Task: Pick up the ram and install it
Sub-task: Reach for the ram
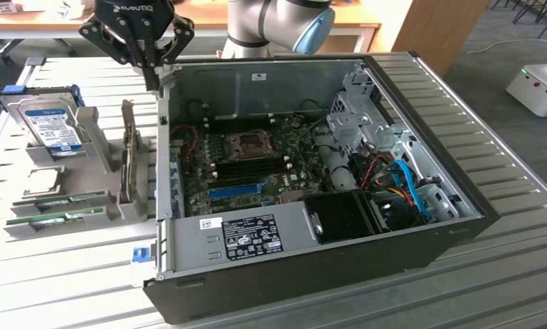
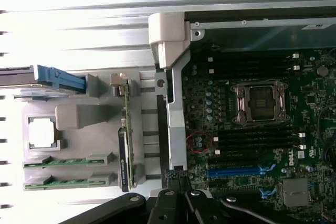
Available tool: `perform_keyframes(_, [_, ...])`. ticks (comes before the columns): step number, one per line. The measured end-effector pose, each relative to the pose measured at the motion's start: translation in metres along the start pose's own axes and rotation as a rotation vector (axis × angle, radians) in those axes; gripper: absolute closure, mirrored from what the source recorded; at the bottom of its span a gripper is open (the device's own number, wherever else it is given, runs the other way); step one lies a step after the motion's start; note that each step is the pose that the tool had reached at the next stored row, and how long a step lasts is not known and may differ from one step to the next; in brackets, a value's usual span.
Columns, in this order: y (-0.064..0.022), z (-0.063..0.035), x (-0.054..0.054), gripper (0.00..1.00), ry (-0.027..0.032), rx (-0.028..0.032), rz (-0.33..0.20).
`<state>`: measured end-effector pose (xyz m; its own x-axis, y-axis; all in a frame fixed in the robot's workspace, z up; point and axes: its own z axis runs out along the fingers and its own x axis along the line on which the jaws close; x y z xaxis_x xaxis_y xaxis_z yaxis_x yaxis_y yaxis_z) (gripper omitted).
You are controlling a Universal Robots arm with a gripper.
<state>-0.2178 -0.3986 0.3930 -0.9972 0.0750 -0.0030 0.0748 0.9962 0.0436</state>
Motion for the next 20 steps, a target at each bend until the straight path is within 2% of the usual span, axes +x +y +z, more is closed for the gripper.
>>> perform_keyframes(20, [-0.0016,-0.0001,0.030,0.89,-0.0001,0.0000,-0.002])
